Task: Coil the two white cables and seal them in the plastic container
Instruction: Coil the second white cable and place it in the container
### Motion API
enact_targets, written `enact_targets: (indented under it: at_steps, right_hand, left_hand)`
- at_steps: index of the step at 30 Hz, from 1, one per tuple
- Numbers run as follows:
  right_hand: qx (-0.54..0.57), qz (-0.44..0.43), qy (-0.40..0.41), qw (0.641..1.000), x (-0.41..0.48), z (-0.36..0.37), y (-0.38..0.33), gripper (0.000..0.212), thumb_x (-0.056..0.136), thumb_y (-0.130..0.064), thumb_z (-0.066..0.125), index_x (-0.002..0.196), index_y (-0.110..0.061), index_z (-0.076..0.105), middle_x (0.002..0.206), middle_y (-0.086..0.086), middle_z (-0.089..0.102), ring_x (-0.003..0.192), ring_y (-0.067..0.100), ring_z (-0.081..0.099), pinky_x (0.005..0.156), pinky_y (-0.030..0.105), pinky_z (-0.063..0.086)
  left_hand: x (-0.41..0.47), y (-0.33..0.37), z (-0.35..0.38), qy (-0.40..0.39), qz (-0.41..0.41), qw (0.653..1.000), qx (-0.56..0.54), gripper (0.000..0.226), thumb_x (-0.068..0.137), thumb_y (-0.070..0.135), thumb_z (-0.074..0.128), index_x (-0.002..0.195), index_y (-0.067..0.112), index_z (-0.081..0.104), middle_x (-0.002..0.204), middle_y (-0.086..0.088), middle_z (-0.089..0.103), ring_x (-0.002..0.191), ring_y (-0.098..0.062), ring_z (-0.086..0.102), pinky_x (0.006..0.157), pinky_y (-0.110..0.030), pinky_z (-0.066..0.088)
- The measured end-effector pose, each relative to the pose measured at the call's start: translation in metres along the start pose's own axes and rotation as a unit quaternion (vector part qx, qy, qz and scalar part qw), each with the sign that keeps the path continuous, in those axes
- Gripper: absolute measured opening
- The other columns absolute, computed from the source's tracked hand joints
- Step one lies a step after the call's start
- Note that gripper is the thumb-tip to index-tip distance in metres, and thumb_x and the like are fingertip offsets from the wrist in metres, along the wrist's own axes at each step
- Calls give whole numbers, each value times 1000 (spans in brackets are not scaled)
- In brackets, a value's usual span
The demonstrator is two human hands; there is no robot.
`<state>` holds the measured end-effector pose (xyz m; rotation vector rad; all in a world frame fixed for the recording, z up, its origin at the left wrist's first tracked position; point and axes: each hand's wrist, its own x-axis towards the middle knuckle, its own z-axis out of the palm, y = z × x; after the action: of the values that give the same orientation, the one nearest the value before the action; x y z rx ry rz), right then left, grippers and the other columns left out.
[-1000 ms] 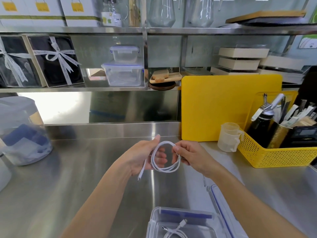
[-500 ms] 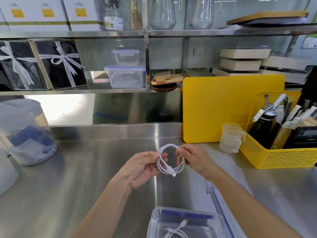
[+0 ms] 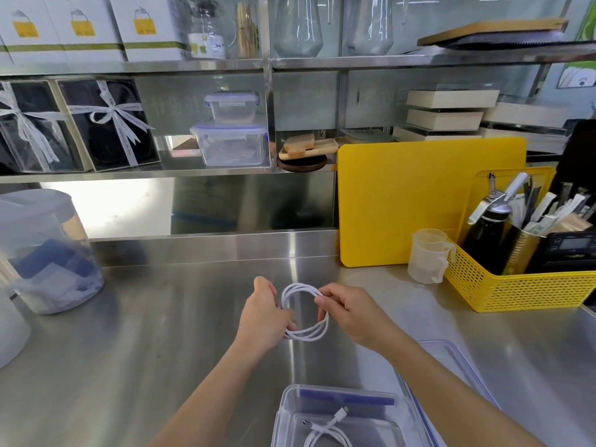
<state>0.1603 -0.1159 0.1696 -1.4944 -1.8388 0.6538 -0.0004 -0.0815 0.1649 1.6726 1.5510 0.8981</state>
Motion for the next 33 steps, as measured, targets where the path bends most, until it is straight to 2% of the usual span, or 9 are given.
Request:
enact_targets:
  at_steps: [4,9,11,13,16,22,26,28,33]
  right_hand:
    - [-78,-73,-22,994,0,7,-11,17,94,-32,44,97,-21,56,74,-14,55,74,16,56,71,36,49]
    - [-248,-217,34,944,3,8,-3,9,89,-23,48,90,-21,57,95,-2,57,95,14,41,81,27,27]
    - [-293,-245,73,921,2,9,4,3,84,-22,55,85,-25,54,94,-1,52,87,15,38,72,27,27]
    - [-308,-242,66,918,-1,7,9,16,79,-18,67,83,-26,54,83,1,54,73,16,40,57,28,34]
    - [-345,-259,54,900,-5,9,22,17,72,-13,74,82,-19,62,70,2,59,59,16,48,49,27,39]
    - [-219,-163,33,961,-12,20,22,26,79,-18,49,103,-15,61,96,3,64,84,18,56,75,34,45]
    - [-316,-144,106,932,-10,31,17,35,84,-30,51,116,-16,52,104,-2,65,82,14,62,67,28,50]
    - [-359,-139,112,916,-8,36,17,47,77,-34,66,118,-14,55,100,-2,68,77,13,64,60,27,51]
    - [-411,-108,75,902,-8,41,12,24,57,-31,81,65,-20,62,54,-5,63,44,11,51,47,24,34]
  left_hand:
    - [-1,-13,7,119,56,991,29,37,72,-13,44,71,21,29,75,-3,43,72,-33,50,56,-35,39]
    - [4,-20,1,26,-98,968,-229,19,88,7,58,102,0,48,101,-15,60,76,-20,61,70,-34,55]
    - [0,-18,-5,-63,-138,932,-329,22,88,-11,43,103,-8,58,89,-19,70,69,-20,69,64,-28,59]
    - [-6,-14,-16,-102,-193,858,-465,30,86,-17,32,96,-12,60,73,-19,72,61,-21,72,55,-29,60]
    - [-9,-13,-32,-145,-238,800,-531,31,93,14,41,91,-8,62,71,-17,72,65,-24,71,55,-36,60]
    - [-17,-12,-16,-97,-176,918,-342,26,95,-2,41,74,-3,57,63,-11,54,58,-19,55,53,-31,58]
    - [-22,-16,-4,-72,-115,972,-190,31,95,1,39,68,3,53,63,-10,56,57,-20,55,49,-22,50]
    - [-25,-18,4,-70,-62,992,-81,30,96,6,38,68,10,49,62,-6,59,60,-21,55,58,-31,49]
    - [-32,-19,15,-52,51,992,108,26,93,2,33,73,18,33,85,-2,47,83,-29,46,65,-27,27]
